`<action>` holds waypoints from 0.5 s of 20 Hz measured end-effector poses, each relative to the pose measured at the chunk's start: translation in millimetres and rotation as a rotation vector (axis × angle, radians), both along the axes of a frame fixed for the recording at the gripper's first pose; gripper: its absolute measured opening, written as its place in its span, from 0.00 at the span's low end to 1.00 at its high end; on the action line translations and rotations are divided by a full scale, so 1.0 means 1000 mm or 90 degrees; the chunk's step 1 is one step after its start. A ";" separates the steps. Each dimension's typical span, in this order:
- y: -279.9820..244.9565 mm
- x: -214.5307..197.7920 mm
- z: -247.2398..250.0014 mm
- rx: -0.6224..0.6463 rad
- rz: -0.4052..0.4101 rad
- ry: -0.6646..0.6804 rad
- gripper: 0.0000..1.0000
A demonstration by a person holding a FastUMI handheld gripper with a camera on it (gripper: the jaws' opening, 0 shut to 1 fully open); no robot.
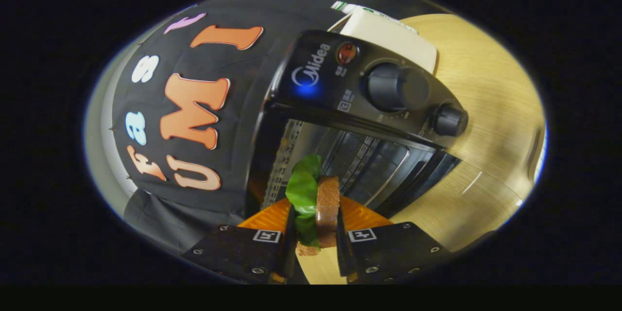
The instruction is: Open the toaster oven, put the food inside, and close the toaster oven door.
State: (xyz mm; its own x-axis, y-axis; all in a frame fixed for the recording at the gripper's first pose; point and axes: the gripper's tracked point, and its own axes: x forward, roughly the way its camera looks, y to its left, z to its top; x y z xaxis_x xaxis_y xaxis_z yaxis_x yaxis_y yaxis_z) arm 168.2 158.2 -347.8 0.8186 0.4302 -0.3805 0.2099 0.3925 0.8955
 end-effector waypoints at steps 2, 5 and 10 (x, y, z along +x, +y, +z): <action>0.006 0.009 -0.001 0.019 -0.027 0.005 0.36; 0.013 0.016 -0.007 0.027 -0.046 0.011 0.36; 0.001 0.011 -0.015 -0.059 -0.057 0.026 0.52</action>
State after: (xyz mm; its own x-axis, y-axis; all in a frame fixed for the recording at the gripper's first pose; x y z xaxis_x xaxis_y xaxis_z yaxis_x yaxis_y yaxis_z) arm 179.6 159.7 -363.2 0.8353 0.3173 -0.4491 0.2840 0.4504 0.8465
